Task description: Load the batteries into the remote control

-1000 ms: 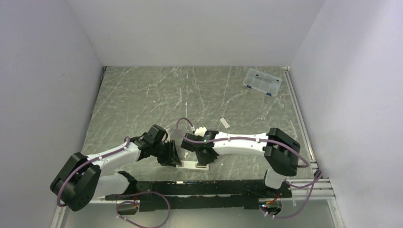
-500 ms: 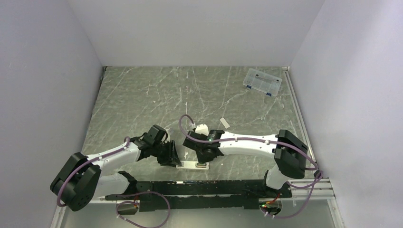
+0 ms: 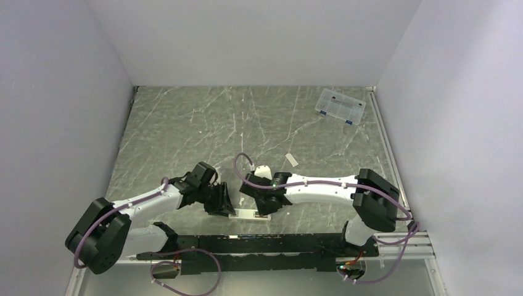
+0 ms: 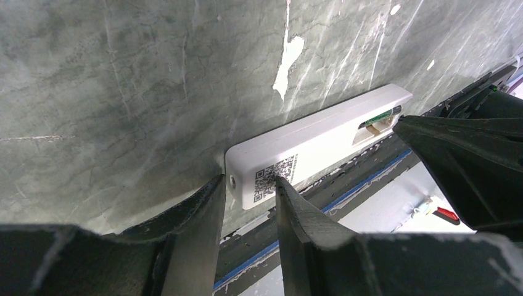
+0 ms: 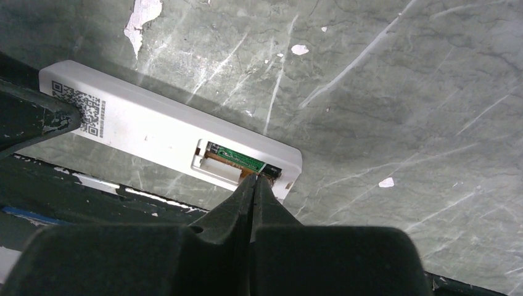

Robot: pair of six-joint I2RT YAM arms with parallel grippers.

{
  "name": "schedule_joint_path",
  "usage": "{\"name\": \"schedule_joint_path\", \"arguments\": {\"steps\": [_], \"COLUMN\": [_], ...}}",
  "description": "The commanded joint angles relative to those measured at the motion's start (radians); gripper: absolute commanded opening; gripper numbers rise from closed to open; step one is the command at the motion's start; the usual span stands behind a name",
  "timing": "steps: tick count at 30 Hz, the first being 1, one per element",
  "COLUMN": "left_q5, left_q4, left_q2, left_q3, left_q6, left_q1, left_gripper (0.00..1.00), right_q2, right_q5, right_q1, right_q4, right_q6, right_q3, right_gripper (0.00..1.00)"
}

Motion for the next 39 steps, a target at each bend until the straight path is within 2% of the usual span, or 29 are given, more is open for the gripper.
{"name": "schedule_joint_path", "arguments": {"steps": [1, 15, 29, 39], "left_q5": [0.000, 0.001, -0.007, -0.033], "left_q4": [0.007, 0.012, -0.003, -0.079], "left_q2": [0.003, 0.010, 0.009, -0.011], "left_q3": [0.032, 0.033, 0.043, 0.096], "left_q6": [0.016, 0.018, 0.021, 0.037], "left_q1": [-0.005, -0.004, -0.005, -0.005], "left_gripper": [0.41, 0.41, 0.42, 0.51], "right_q2": [0.009, 0.049, -0.016, -0.064], "right_q5": [-0.008, -0.011, 0.025, 0.058], "right_q1": [-0.002, -0.007, -0.007, -0.024], "right_q4": [0.033, 0.054, -0.001, -0.004], "right_q6": [-0.002, 0.006, -0.005, -0.035], "right_q3": [-0.008, -0.051, 0.022, 0.024], "right_gripper": [0.00, 0.00, 0.00, 0.06]}}
